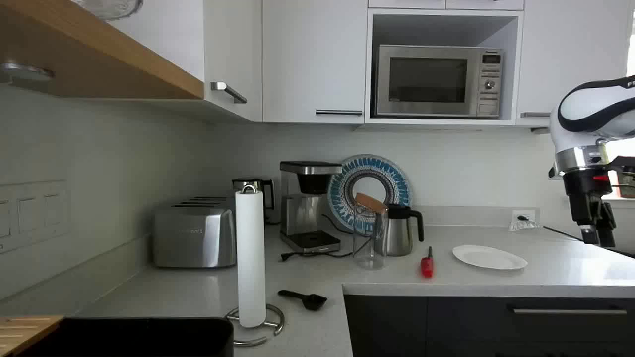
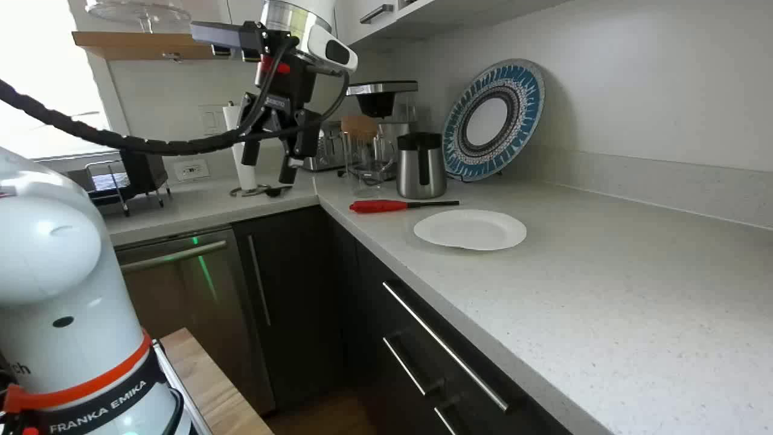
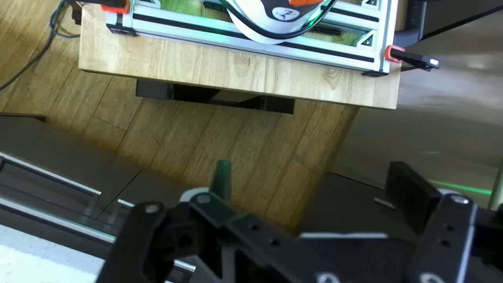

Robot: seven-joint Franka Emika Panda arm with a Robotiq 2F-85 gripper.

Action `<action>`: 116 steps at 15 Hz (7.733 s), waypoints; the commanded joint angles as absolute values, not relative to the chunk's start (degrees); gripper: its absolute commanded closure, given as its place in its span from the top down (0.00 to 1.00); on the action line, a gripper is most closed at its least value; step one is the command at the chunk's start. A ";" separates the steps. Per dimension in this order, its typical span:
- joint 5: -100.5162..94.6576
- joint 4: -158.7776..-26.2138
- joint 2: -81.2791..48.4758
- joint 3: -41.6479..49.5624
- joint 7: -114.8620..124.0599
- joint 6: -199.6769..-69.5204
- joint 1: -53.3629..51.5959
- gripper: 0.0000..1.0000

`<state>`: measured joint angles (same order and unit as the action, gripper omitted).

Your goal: Pick up the brown lid from the clear jug and put it on the kitchen counter

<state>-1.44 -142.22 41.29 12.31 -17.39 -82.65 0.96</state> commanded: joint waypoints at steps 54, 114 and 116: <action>-16.11 -114.69 23.18 -15.33 2.27 -98.69 -6.06 1.00; -60.13 -72.04 -26.53 -12.93 45.13 -82.18 -31.88 0.95; -60.67 -71.42 -27.08 -13.02 44.15 -83.69 -31.62 0.97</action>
